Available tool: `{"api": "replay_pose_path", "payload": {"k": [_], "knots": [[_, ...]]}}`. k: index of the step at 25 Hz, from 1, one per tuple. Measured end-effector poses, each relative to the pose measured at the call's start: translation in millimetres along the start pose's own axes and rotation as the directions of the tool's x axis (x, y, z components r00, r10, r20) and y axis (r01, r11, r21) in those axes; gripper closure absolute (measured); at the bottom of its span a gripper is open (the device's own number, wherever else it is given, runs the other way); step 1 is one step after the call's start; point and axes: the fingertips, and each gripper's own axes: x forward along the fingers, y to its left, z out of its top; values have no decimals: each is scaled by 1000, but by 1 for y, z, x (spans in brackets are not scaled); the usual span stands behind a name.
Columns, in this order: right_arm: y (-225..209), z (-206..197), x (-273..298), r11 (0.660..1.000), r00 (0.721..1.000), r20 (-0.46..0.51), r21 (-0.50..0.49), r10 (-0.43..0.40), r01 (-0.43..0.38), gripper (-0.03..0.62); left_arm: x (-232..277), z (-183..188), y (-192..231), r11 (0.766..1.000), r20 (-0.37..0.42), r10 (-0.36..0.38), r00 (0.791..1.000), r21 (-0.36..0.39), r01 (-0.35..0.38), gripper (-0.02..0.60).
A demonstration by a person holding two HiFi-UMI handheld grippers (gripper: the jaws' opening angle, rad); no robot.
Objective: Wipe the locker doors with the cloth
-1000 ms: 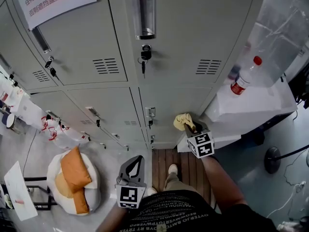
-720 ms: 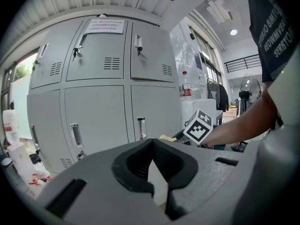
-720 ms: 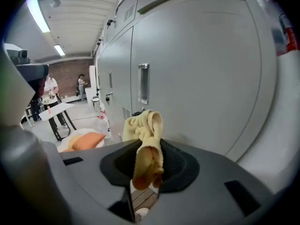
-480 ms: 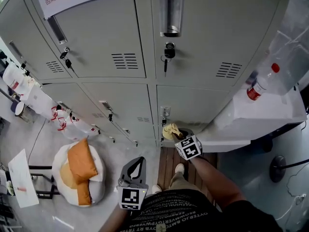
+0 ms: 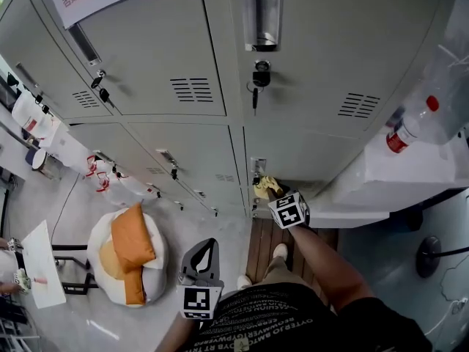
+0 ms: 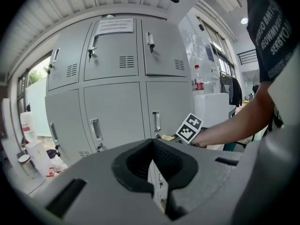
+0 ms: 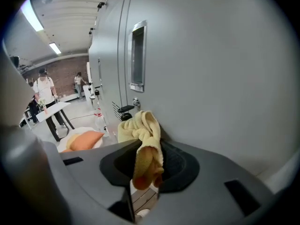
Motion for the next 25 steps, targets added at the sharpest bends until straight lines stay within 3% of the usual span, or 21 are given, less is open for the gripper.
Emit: {"api": "replay_pose_path", "payload": {"k": [5, 10, 16, 19, 25], "knots": [[-38, -26, -17, 997, 999, -4, 69, -42, 42, 502, 10, 6, -12, 999, 7, -29, 1000, 20, 29, 577], [-85, -62, -42, 977, 990, -31, 160, -136, 140, 502, 17, 9, -28, 997, 11, -73, 997, 34, 73, 577], [-123, -92, -71, 944, 962, -67, 189, -264, 272, 505, 18, 11, -39, 993, 23, -107, 994, 41, 107, 577], [-117, -96, -85, 940, 961, -49, 199, -272, 276, 508, 16, 15, -45, 991, 39, -130, 991, 47, 128, 577], [-63, -80, -153, 961, 966, 120, 183, -230, 206, 508, -4, 17, -40, 989, 63, -137, 989, 57, 133, 577]]}}
